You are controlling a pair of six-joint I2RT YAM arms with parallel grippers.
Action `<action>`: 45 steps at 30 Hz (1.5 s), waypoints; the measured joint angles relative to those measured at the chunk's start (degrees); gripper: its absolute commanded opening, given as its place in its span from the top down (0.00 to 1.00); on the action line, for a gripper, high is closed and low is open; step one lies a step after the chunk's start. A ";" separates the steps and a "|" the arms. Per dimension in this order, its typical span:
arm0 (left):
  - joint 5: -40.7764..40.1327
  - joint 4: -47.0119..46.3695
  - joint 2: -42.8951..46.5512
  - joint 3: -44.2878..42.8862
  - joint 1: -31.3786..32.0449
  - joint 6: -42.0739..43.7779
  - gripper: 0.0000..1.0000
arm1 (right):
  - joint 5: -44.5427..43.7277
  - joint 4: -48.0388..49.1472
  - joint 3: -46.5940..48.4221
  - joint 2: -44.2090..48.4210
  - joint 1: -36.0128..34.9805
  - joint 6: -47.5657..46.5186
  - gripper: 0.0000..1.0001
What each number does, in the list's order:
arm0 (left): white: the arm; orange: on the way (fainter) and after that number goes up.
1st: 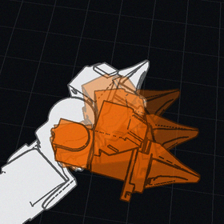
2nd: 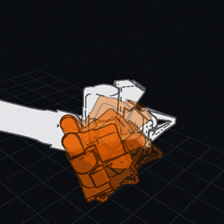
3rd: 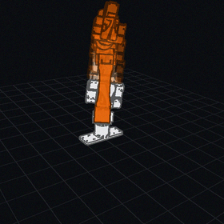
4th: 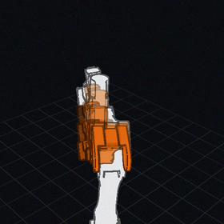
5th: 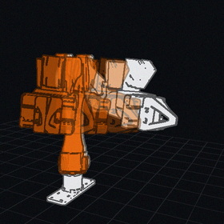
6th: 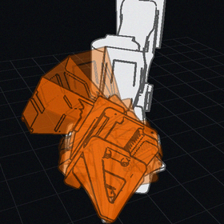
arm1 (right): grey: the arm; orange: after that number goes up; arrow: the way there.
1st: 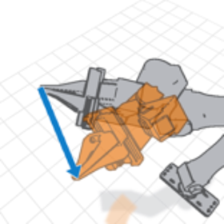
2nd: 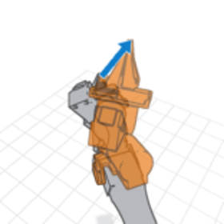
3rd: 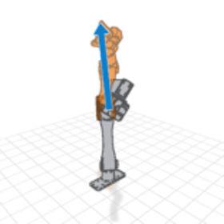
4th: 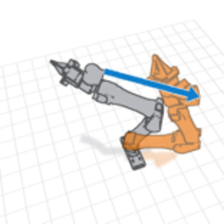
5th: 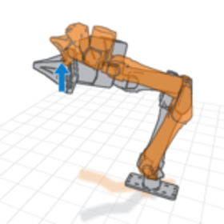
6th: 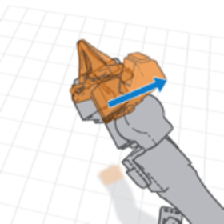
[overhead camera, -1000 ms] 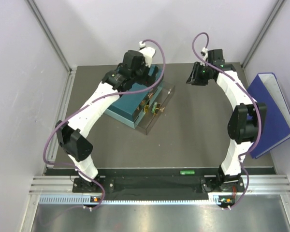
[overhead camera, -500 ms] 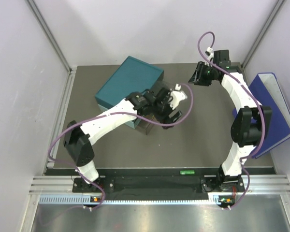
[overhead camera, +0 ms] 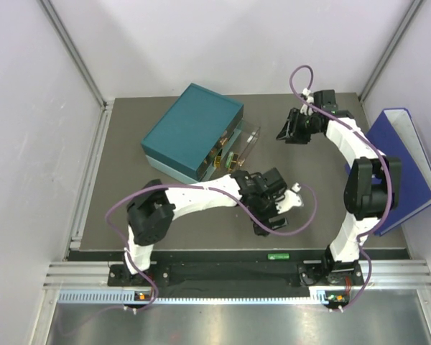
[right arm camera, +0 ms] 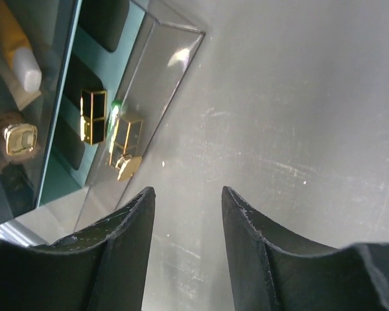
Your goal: Organize the makeup
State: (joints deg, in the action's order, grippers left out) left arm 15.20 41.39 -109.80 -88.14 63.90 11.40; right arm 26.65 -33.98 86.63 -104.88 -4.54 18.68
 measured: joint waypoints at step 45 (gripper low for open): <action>4.96 -5.42 -12.00 -2.82 11.91 -2.51 0.53 | 6.36 6.05 -7.56 -1.66 7.43 0.57 0.53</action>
State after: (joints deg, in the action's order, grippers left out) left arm 20.16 35.97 -121.80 -90.96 75.81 8.88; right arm 33.01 -27.92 79.07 -106.54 2.90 19.25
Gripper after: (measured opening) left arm 0.471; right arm 0.469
